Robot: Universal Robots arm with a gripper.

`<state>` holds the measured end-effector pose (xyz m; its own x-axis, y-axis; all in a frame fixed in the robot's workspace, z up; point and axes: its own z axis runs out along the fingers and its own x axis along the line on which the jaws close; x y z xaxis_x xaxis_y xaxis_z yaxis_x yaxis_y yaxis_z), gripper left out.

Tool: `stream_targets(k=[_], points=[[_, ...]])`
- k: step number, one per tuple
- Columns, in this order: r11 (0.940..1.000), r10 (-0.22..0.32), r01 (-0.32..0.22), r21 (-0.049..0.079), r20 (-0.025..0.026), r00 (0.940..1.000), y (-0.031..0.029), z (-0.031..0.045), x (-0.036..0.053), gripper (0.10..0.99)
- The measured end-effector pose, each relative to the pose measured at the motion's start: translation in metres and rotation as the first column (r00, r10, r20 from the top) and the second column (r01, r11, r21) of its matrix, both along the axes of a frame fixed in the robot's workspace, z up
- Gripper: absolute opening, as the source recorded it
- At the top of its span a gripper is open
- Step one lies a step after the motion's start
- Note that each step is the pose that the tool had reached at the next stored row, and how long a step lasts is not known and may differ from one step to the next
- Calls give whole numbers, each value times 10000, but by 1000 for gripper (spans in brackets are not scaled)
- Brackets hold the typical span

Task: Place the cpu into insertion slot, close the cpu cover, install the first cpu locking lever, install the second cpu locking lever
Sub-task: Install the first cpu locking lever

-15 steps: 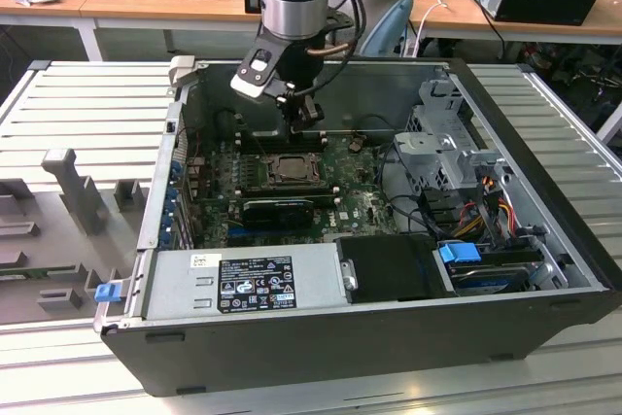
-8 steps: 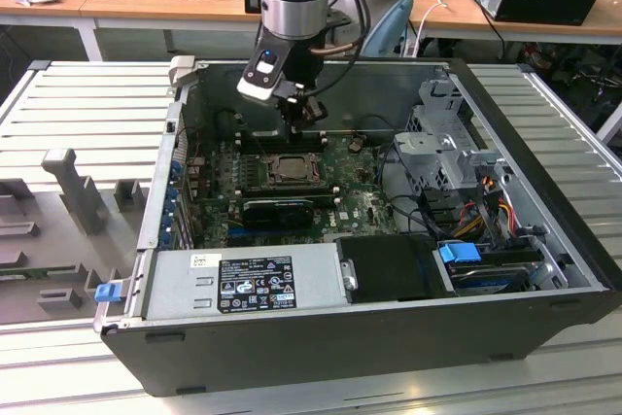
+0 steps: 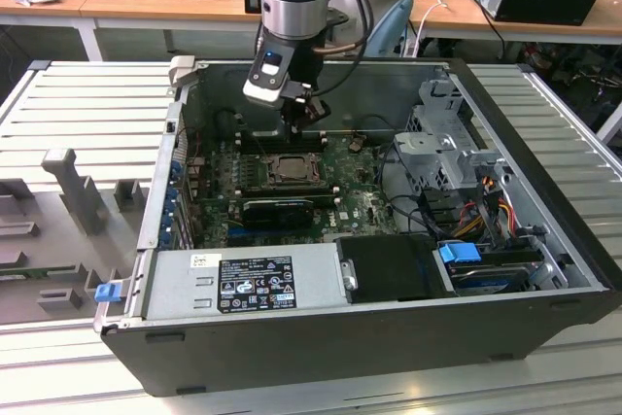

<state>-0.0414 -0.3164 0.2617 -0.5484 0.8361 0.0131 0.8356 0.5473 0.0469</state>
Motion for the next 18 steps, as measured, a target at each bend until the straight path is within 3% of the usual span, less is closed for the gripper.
stream_targets(k=[8, 18], points=[[9976, 694, -694, 0, 0, 9976, 0, 0, 0, 106], [9840, 1784, -1784, 0, 0, 9840, 0, 0, 0, 106]])
